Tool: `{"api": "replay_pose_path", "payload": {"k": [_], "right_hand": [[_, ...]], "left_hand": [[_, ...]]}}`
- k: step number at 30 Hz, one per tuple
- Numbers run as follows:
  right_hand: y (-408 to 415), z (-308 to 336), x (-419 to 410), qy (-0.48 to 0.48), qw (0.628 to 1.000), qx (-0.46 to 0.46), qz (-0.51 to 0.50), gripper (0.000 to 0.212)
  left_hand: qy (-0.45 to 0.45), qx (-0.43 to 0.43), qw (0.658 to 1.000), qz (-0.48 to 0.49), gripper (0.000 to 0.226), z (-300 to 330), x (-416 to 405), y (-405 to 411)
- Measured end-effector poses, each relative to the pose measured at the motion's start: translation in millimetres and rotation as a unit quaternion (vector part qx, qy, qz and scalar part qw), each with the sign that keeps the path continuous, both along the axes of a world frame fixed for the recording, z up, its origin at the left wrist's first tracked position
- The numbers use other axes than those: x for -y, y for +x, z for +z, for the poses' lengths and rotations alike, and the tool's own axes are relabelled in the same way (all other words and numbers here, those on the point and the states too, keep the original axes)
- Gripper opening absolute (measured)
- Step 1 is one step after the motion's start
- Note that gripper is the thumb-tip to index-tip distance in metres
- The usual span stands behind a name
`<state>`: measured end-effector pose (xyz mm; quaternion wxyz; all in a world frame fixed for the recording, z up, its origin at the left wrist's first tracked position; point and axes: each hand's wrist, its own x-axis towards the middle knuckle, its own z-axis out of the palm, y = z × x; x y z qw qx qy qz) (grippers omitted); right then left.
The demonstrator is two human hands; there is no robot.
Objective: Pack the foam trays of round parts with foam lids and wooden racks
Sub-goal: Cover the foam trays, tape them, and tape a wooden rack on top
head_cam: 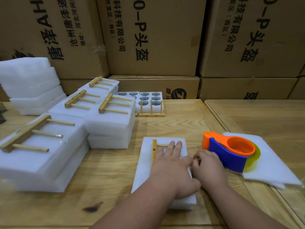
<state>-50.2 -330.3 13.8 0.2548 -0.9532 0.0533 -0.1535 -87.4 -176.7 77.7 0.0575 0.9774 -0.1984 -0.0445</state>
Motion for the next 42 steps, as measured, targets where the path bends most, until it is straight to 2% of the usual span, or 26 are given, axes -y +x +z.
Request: {"api": "replay_pose_path", "payload": {"k": [5, 12, 27, 32, 38, 42], "right_hand": [[0, -3, 0, -0.006, 1.0, 0.012, 0.013, 0.01], [0, -4, 0, -0.012, 1.0, 0.019, 0.018, 0.011], [0, -6, 2, -0.001, 1.0, 0.022, 0.022, 0.019], [1, -7, 2, 0.0, 0.999, 0.023, 0.023, 0.018], [0, -6, -1, -0.009, 1.0, 0.012, 0.018, 0.015], [1, -5, -4, -0.055, 0.998, -0.004, 0.013, 0.012]], "left_hand": [[-0.011, 0.012, 1.0, 0.019, 0.059, -4, -31, -11], [-0.021, 0.014, 0.999, 0.044, 0.072, -3, -87, -29], [-0.009, 0.018, 0.997, 0.076, 0.064, 9, -177, -25], [-0.007, 0.018, 0.997, 0.076, 0.058, 11, -193, -27], [-0.014, -0.025, 0.995, 0.091, 0.042, 20, -204, -30], [-0.006, 0.035, 0.997, 0.071, 0.054, 12, -176, -37]]}}
